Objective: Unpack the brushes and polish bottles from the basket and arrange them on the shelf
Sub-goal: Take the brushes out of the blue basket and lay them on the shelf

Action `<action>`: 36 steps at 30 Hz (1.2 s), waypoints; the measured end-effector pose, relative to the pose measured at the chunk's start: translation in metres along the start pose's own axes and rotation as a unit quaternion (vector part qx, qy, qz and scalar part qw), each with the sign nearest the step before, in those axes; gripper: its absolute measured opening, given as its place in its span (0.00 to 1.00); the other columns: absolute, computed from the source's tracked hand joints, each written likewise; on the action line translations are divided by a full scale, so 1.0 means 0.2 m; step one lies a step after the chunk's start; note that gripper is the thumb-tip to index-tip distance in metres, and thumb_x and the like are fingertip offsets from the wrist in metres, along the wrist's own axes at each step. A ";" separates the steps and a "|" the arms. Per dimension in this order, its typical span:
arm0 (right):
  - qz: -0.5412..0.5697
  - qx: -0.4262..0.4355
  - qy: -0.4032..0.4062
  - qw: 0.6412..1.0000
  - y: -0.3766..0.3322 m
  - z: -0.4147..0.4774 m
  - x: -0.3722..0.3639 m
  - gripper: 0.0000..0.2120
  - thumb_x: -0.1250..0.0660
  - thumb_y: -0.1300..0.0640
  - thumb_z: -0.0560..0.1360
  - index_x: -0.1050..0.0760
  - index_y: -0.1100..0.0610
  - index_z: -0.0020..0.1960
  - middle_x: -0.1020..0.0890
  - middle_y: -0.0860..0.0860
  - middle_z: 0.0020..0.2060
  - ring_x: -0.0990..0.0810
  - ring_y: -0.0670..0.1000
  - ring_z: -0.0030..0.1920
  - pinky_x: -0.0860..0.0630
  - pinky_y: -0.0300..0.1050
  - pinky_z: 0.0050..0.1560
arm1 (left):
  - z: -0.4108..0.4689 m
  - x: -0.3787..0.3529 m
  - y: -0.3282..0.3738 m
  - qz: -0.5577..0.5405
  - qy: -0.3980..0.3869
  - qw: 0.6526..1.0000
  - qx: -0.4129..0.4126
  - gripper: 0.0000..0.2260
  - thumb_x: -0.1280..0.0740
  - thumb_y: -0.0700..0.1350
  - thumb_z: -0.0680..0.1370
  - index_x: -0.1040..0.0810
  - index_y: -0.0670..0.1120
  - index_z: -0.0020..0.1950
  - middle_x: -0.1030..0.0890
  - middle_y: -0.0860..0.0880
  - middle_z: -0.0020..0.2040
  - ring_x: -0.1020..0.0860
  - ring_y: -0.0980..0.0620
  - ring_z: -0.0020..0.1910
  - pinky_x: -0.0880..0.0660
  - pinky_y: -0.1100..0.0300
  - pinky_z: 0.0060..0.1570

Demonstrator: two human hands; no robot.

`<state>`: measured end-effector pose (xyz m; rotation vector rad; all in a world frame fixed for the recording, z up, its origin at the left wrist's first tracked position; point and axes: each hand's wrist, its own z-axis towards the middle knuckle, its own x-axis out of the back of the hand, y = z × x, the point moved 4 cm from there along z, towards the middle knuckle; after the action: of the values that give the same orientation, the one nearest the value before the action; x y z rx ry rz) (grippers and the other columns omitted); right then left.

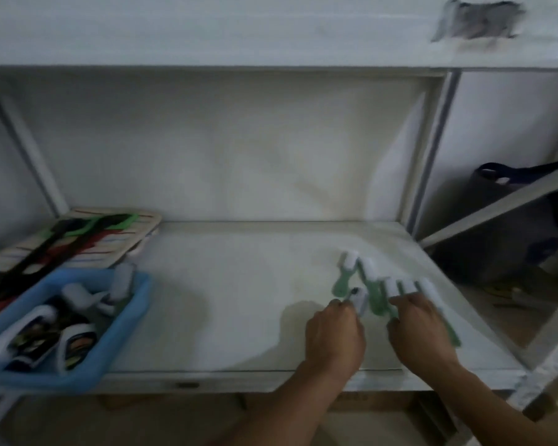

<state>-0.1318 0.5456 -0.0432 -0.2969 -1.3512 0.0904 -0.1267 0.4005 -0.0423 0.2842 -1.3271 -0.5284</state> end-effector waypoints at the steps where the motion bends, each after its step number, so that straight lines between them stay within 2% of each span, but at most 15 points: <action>1: 0.026 0.018 0.000 0.999 -0.12 0.00 0.00 0.18 0.34 0.60 0.75 0.25 0.56 0.64 0.23 0.57 0.61 0.23 0.56 0.59 0.24 0.50 0.59 | -0.02 0.09 -0.07 -0.004 0.006 1.000 0.019 0.11 0.41 0.44 0.80 0.22 0.46 0.58 0.18 0.44 0.53 0.19 0.41 0.50 0.23 0.49 0.49; 3: 0.079 0.060 -0.009 0.995 -0.40 -0.02 -0.02 0.16 0.34 0.61 0.75 0.22 0.57 0.62 0.20 0.58 0.57 0.20 0.58 0.54 0.24 0.48 0.54 | -0.06 0.28 -0.26 -0.004 0.041 0.998 0.057 0.10 0.41 0.46 0.79 0.21 0.46 0.49 0.17 0.45 0.48 0.19 0.43 0.47 0.22 0.51 0.45; 5: 0.129 0.117 -0.027 0.984 -0.72 -0.05 -0.05 0.14 0.33 0.61 0.74 0.20 0.57 0.59 0.17 0.56 0.53 0.18 0.56 0.47 0.24 0.46 0.50 | -0.12 0.51 -0.51 -0.005 0.087 0.990 0.111 0.09 0.40 0.48 0.78 0.21 0.48 0.46 0.16 0.48 0.45 0.18 0.45 0.44 0.27 0.55 0.39; 8: 0.204 0.180 -0.065 0.960 -1.19 -0.13 -0.11 0.11 0.34 0.58 0.75 0.19 0.54 0.56 0.15 0.50 0.50 0.18 0.51 0.45 0.23 0.43 0.49 | -0.22 0.84 -0.94 0.003 0.150 0.970 0.191 0.08 0.38 0.49 0.77 0.23 0.48 0.42 0.17 0.48 0.41 0.19 0.45 0.41 0.31 0.57 0.36; 10: 0.244 0.207 -0.088 0.943 -1.47 -0.18 -0.15 0.10 0.34 0.57 0.74 0.18 0.53 0.53 0.14 0.49 0.48 0.17 0.50 0.45 0.23 0.42 0.49 | -0.28 1.02 -1.23 0.018 0.176 0.952 0.251 0.11 0.39 0.49 0.78 0.26 0.47 0.37 0.22 0.48 0.34 0.22 0.45 0.36 0.31 0.56 0.33; 13: 0.245 0.243 -0.109 0.932 -1.83 -0.20 -0.25 0.10 0.34 0.55 0.73 0.16 0.55 0.49 0.16 0.54 0.49 0.19 0.55 0.50 0.23 0.45 0.50 | -0.35 1.20 -1.61 0.018 0.185 0.918 0.351 0.15 0.38 0.50 0.79 0.25 0.45 0.34 0.28 0.49 0.28 0.29 0.48 0.27 0.32 0.56 0.28; 14: 0.222 0.246 -0.116 0.936 -1.92 -0.20 -0.29 0.11 0.35 0.53 0.74 0.16 0.56 0.50 0.18 0.56 0.51 0.22 0.57 0.54 0.23 0.47 0.52 | -0.36 1.22 -1.70 0.031 0.172 0.914 0.365 0.17 0.38 0.52 0.79 0.26 0.45 0.33 0.25 0.47 0.29 0.27 0.47 0.28 0.30 0.57 0.28; 16: 0.144 0.244 -0.127 0.951 -2.07 -0.19 -0.37 0.18 0.35 0.46 0.75 0.19 0.59 0.53 0.25 0.58 0.55 0.28 0.60 0.59 0.27 0.51 0.57 | -0.36 1.22 -1.81 0.071 0.130 0.912 0.382 0.19 0.39 0.57 0.78 0.24 0.45 0.35 0.18 0.44 0.38 0.20 0.44 0.37 0.21 0.52 0.39; 18: 0.059 0.236 -0.132 0.961 -2.16 -0.18 -0.43 0.24 0.36 0.40 0.74 0.23 0.59 0.57 0.28 0.59 0.60 0.32 0.60 0.62 0.31 0.54 0.60 | -0.34 1.20 -1.85 0.098 0.119 0.904 0.398 0.21 0.39 0.62 0.75 0.21 0.45 0.42 0.16 0.43 0.47 0.18 0.41 0.46 0.20 0.45 0.51; 21: 0.006 0.201 -0.133 0.971 -2.23 -0.16 -0.51 0.26 0.35 0.35 0.72 0.24 0.55 0.58 0.29 0.57 0.62 0.35 0.59 0.64 0.34 0.54 0.60 | -0.32 1.16 -1.87 0.121 0.110 0.891 0.424 0.27 0.36 0.66 0.72 0.20 0.44 0.54 0.21 0.40 0.59 0.23 0.38 0.59 0.27 0.44 0.61; 24: 0.017 0.170 -0.114 0.979 -2.26 -0.15 -0.57 0.20 0.33 0.41 0.71 0.23 0.54 0.55 0.29 0.56 0.61 0.35 0.59 0.63 0.34 0.53 0.60 | -0.30 1.13 -1.87 0.133 0.087 0.885 0.438 0.34 0.34 0.69 0.68 0.23 0.44 0.60 0.26 0.40 0.65 0.28 0.38 0.64 0.32 0.44 0.63; 28: 0.081 0.126 -0.130 0.980 -2.27 -0.12 -0.62 0.18 0.29 0.47 0.69 0.23 0.56 0.54 0.30 0.57 0.60 0.33 0.59 0.62 0.32 0.53 0.62 | -0.26 1.09 -1.90 0.101 0.083 0.885 0.446 0.34 0.30 0.66 0.67 0.25 0.42 0.62 0.29 0.39 0.68 0.31 0.37 0.68 0.35 0.43 0.66; 30: 0.095 0.120 -0.140 0.978 -2.27 -0.11 -0.63 0.20 0.27 0.46 0.68 0.23 0.57 0.54 0.31 0.57 0.62 0.33 0.59 0.63 0.32 0.53 0.64 | -0.25 1.09 -1.90 0.075 0.084 0.887 0.447 0.29 0.30 0.62 0.70 0.25 0.43 0.62 0.28 0.39 0.66 0.31 0.37 0.67 0.35 0.42 0.66; 33: 0.125 0.109 -0.153 0.974 -2.26 -0.08 -0.63 0.25 0.27 0.40 0.68 0.22 0.58 0.56 0.30 0.56 0.61 0.33 0.59 0.64 0.32 0.53 0.63 | -0.24 1.12 -1.89 0.057 0.133 0.890 0.431 0.18 0.35 0.56 0.75 0.23 0.44 0.56 0.22 0.41 0.58 0.26 0.39 0.61 0.30 0.42 0.62; 36: 0.314 0.092 -0.083 0.941 -2.23 -0.05 -0.55 0.14 0.29 0.46 0.71 0.18 0.56 0.47 0.22 0.56 0.56 0.27 0.58 0.59 0.25 0.52 0.59 | -0.24 1.18 -1.85 -0.057 0.232 0.885 0.400 0.14 0.39 0.52 0.80 0.22 0.41 0.51 0.19 0.41 0.50 0.21 0.40 0.51 0.24 0.47 0.50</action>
<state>-0.1944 0.0904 -0.0315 -0.5628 -1.3583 0.7867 -0.1212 -0.0401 -0.0349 1.1081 -0.9934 0.0359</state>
